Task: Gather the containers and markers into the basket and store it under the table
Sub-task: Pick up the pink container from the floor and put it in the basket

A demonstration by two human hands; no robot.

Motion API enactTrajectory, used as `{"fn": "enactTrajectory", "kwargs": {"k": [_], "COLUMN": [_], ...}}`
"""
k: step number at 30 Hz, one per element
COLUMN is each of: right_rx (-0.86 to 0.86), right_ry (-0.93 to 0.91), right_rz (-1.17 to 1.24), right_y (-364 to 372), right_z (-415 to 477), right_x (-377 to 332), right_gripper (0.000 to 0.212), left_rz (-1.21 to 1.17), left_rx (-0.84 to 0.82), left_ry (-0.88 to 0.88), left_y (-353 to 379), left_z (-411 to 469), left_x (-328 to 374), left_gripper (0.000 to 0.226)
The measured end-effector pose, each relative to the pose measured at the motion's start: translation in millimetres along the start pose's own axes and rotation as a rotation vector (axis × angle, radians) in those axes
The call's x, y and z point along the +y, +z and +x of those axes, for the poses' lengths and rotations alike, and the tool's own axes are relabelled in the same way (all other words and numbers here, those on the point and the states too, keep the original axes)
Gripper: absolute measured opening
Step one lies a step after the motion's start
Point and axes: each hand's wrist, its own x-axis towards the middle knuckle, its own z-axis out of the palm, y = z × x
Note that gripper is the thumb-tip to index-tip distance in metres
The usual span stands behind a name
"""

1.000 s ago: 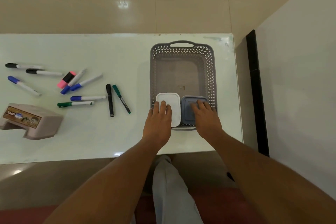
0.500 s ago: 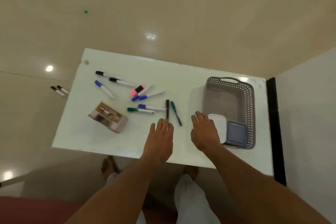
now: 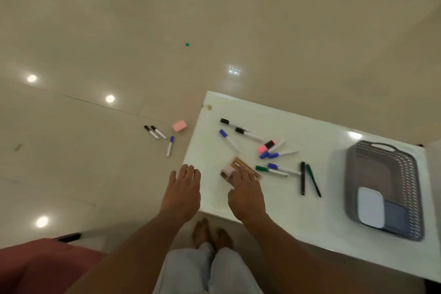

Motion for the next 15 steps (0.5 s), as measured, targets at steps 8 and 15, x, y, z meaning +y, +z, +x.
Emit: {"fn": "enactTrajectory", "kwargs": {"k": [8, 15], "right_rx": [-0.061, -0.034], "right_ry": [-0.078, 0.180], "right_rz": [-0.065, 0.016], "right_y": [32, 53], "right_z": [42, 108], "right_x": [-113, -225], "right_gripper": [0.043, 0.044], "left_rz": [-0.081, -0.019], "left_rx": [-0.038, -0.112], "left_ry": [-0.086, 0.127], "left_y": [-5, -23], "left_z": [-2, 61], "left_x": [-133, -288], "left_gripper": [0.043, 0.043]}}
